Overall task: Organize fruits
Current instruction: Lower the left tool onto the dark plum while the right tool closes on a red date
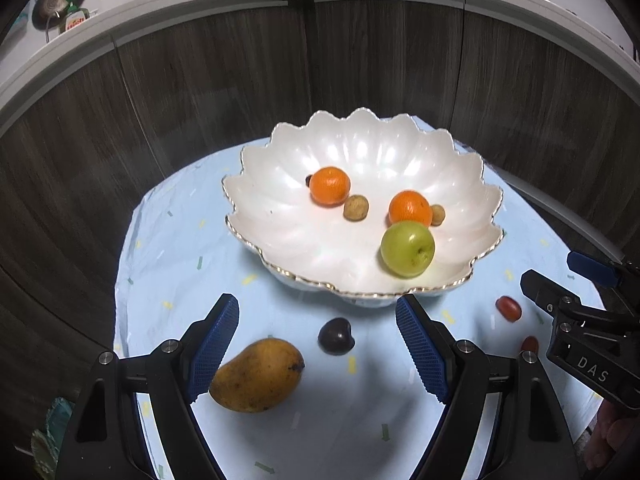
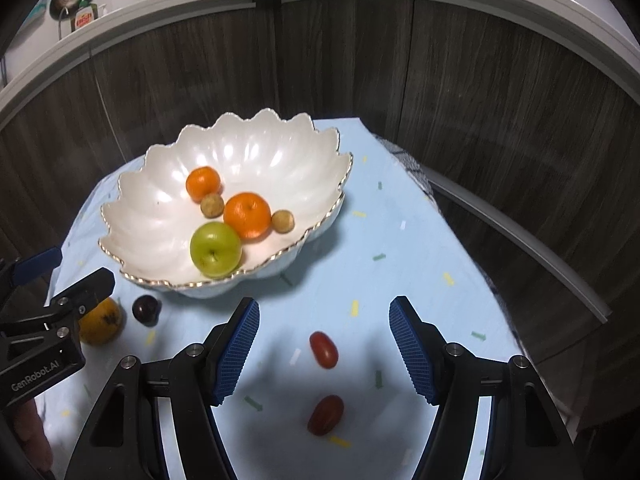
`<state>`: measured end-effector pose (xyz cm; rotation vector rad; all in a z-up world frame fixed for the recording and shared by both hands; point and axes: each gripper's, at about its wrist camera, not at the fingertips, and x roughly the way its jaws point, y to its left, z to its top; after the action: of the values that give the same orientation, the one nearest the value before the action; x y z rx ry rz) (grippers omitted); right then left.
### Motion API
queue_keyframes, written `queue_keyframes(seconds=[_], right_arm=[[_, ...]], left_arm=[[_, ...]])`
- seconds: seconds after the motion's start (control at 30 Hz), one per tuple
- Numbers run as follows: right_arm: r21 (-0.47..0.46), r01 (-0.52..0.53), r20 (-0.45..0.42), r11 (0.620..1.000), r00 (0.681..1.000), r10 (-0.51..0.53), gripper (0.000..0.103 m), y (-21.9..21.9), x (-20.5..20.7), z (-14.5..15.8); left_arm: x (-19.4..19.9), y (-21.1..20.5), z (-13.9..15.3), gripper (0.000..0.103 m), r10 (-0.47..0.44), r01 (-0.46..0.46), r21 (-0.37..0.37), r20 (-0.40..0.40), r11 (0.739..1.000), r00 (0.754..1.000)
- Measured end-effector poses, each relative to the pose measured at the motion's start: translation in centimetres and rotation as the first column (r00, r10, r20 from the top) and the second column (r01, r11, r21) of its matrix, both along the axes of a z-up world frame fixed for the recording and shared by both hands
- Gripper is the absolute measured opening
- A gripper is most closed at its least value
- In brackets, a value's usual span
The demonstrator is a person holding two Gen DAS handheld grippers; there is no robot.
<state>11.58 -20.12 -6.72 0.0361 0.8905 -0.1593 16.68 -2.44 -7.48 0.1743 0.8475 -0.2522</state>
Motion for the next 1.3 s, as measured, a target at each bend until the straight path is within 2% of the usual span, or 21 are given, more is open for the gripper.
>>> queue_keyframes(seconds=[0.37,0.63,0.77,1.23,1.3], right_arm=[[0.000,0.018,-0.028,1.000,0.999,-0.018,0.068,-0.3,-0.3,-2.1],[-0.008,0.021,-0.045,1.000,0.999,-0.021,0.068,-0.8,-0.3,-3.5],[-0.005,0.016,-0.060,1.000,0.998,-0.016,0.067,-0.9,-0.3,-3.9],[0.008,-0.011,-0.074,1.000,0.997,0.011,0.067,-0.5,0.1,-4.9],[0.011,-0.011,-0.075,1.000,0.997,0.011,0.067,-0.5,0.2,-5.0]], left_arm=[[-0.1,-0.4,-2.7,0.080,-0.006,0.006,0.005,-0.036,1.000,0.999],[-0.4,-0.7,-3.2,0.079,-0.008,0.006,0.036,0.055,0.999,0.998],[-0.2,-0.6,-3.9,0.076,-0.003,0.002,0.028,0.055,1.000,0.999],[-0.2,-0.7,-5.6,0.072,-0.007,0.007,-0.001,0.055,1.000,0.998],[-0.1,-0.7,-5.6,0.069,-0.006,0.007,-0.005,0.053,1.000,0.999]])
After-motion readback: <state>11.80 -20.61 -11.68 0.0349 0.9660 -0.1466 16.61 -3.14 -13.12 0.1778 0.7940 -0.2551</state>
